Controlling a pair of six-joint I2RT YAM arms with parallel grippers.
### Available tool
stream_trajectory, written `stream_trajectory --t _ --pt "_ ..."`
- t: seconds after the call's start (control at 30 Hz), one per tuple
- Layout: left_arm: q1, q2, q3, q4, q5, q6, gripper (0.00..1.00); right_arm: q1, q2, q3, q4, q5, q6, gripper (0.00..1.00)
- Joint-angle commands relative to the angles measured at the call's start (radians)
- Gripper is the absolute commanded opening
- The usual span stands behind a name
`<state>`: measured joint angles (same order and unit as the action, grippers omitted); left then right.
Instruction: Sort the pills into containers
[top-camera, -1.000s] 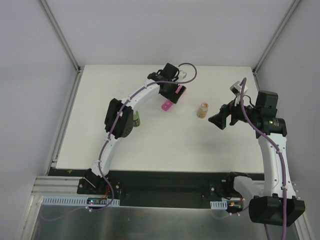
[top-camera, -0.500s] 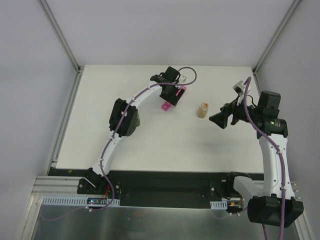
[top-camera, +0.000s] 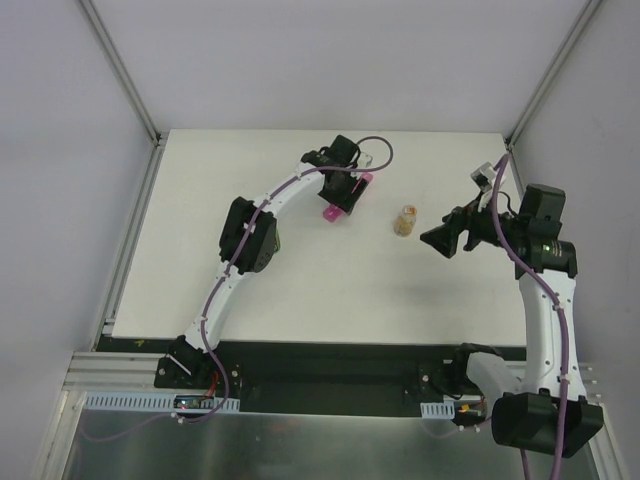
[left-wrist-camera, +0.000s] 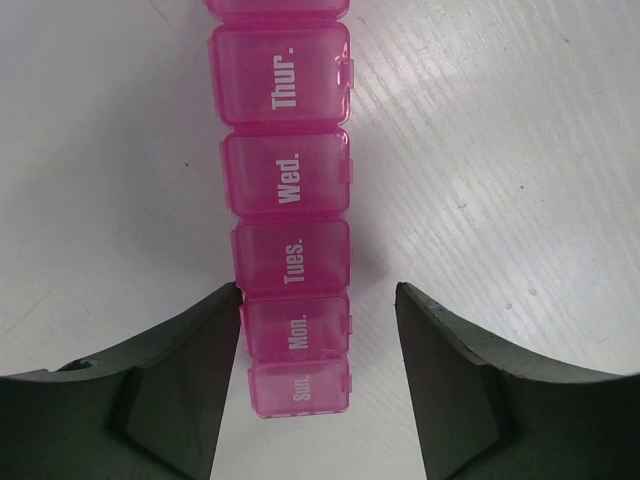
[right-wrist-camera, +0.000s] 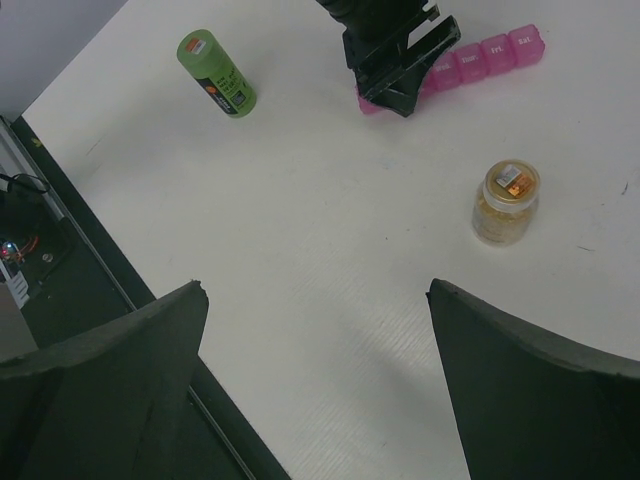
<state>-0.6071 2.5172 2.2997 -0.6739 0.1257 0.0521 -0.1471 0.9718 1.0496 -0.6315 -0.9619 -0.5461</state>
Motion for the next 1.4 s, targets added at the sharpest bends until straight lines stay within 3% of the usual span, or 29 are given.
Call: stream_trajectory --t 0.0,0.5,0.6,0.73,0.77,0.87,0.93,0.97,1.1,1.13,1.17,1.23,1.37 --pt "0.006 0.003 0.015 -0.029 -0.018 -0.011 0.61 -0.014 -0.025 0.007 0.035 -0.054 0.009 0.96" --pt "-0.022 0.028 0.018 -0.039 -0.110 0.031 0.54 -0.034 -0.039 0.007 0.032 -0.077 0.020 0.96" --pt "-0.023 0.028 0.021 -0.039 -0.110 0.035 0.49 -0.037 -0.041 0.009 0.033 -0.078 0.023 0.96" --pt "-0.029 0.017 0.021 -0.038 -0.089 0.058 0.29 -0.039 -0.042 0.009 0.033 -0.077 0.023 0.96" --pt "-0.036 0.006 0.021 -0.038 -0.087 0.064 0.18 -0.039 -0.044 0.010 0.030 -0.074 0.023 0.96" --pt "-0.042 -0.047 0.015 -0.038 -0.078 0.080 0.11 -0.039 -0.042 0.015 0.003 -0.067 0.000 0.96" --pt "-0.042 -0.092 -0.009 -0.038 -0.052 0.089 0.09 -0.037 -0.030 0.058 -0.057 -0.078 -0.107 0.96" --pt "-0.040 -0.148 -0.041 -0.038 -0.016 0.095 0.08 -0.036 -0.006 0.082 -0.168 -0.089 -0.180 0.96" --pt "-0.042 -0.323 -0.181 -0.039 0.107 0.132 0.05 -0.026 0.093 0.249 -0.601 -0.161 -0.724 0.96" --pt "-0.042 -0.363 -0.222 -0.038 0.132 0.146 0.04 -0.025 0.111 0.300 -0.681 -0.161 -0.973 0.96" --pt "-0.042 -0.444 -0.303 -0.038 0.153 0.152 0.03 -0.023 0.149 0.326 -0.843 -0.164 -1.089 0.96" --pt "-0.043 -0.523 -0.389 -0.039 0.230 0.170 0.02 -0.019 0.179 0.355 -0.942 -0.169 -1.298 0.96" --pt "-0.060 -0.752 -0.632 -0.053 0.351 0.209 0.01 0.067 0.251 0.440 -1.008 -0.164 -1.350 0.96"
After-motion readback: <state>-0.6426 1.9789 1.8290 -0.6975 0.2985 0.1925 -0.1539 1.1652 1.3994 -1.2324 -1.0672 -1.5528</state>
